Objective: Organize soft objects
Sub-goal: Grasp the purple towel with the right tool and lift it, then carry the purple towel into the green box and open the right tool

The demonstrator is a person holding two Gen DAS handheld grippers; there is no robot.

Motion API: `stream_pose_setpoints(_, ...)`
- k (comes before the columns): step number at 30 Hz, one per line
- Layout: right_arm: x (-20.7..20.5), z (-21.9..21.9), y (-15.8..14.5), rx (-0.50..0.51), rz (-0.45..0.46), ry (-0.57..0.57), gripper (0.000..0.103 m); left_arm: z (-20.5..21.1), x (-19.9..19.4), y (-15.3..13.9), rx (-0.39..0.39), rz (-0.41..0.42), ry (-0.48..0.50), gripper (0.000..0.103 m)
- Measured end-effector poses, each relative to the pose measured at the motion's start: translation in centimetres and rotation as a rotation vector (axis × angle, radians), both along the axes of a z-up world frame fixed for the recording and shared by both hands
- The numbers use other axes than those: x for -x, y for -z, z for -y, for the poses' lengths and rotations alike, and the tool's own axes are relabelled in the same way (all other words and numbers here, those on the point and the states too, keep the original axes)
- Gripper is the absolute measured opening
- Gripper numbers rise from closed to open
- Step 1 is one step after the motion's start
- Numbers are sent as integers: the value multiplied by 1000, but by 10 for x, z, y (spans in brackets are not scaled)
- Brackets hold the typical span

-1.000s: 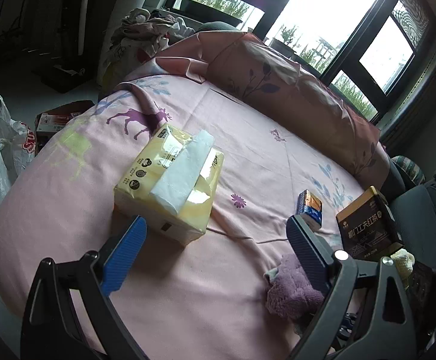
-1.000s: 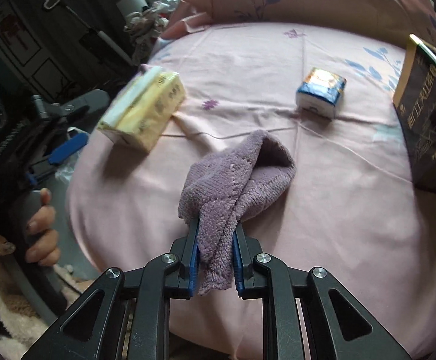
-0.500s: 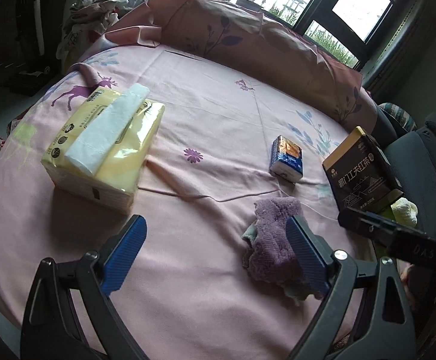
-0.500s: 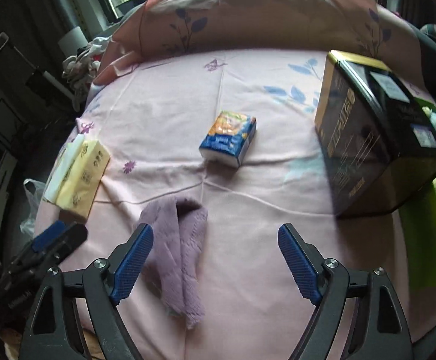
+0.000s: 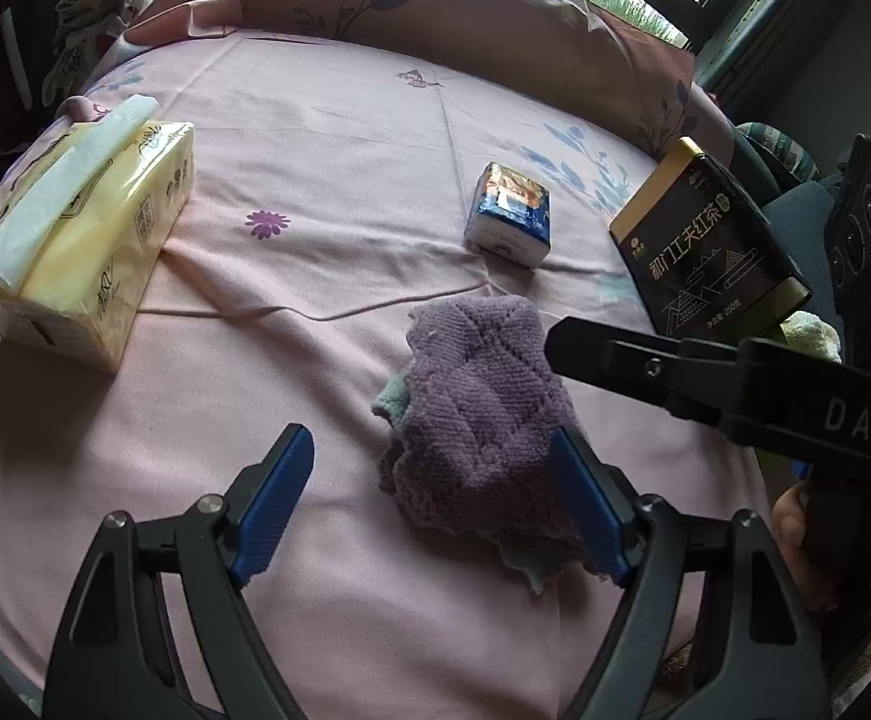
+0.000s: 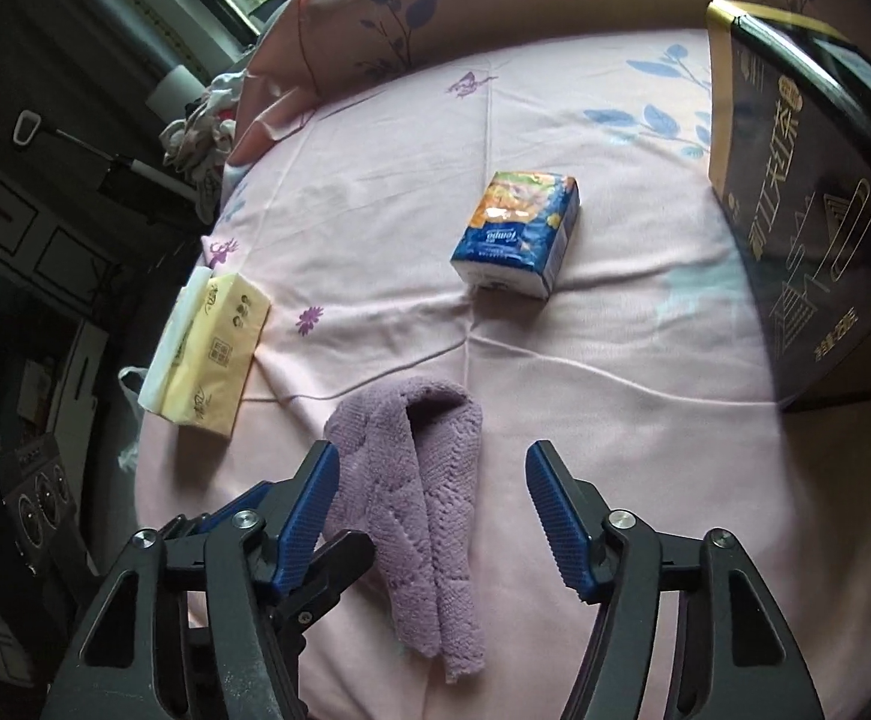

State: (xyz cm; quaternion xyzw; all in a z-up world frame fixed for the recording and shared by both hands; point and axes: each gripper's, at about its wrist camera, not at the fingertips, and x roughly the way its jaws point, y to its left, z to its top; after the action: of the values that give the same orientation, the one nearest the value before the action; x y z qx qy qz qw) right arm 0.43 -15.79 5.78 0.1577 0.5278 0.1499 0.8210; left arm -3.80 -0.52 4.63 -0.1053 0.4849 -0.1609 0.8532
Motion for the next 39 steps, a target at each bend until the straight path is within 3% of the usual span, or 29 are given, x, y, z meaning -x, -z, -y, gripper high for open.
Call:
stream_pose_setpoints(4, -2, 1, 13, -89, -55, -26, 54, 5, -3, 6, 16, -30, 7, 73)
stream_pose_setpoints(9, -7, -5, 30, -129, -117, -42, 54, 11, -8, 16, 46, -86, 19, 56)
stream_pose_setpoints(14, -11, -3, 40, -186, -148, -27, 49, 14, -8, 16, 84, -84, 20, 41)
stream_pose_setpoints(17, -8, 0, 34, -215, -129, -36, 49, 16, -6, 8, 135, -59, 31, 38)
stream_pose_setpoints(28, 10, 24, -21, -253, 58, -18, 49, 42, 13, -43, 140, 184, 81, 38)
stream_pose_setpoints(39, 45, 103, -99, -317, 325, 125, 49, 119, 26, -123, 91, 407, 233, 38)
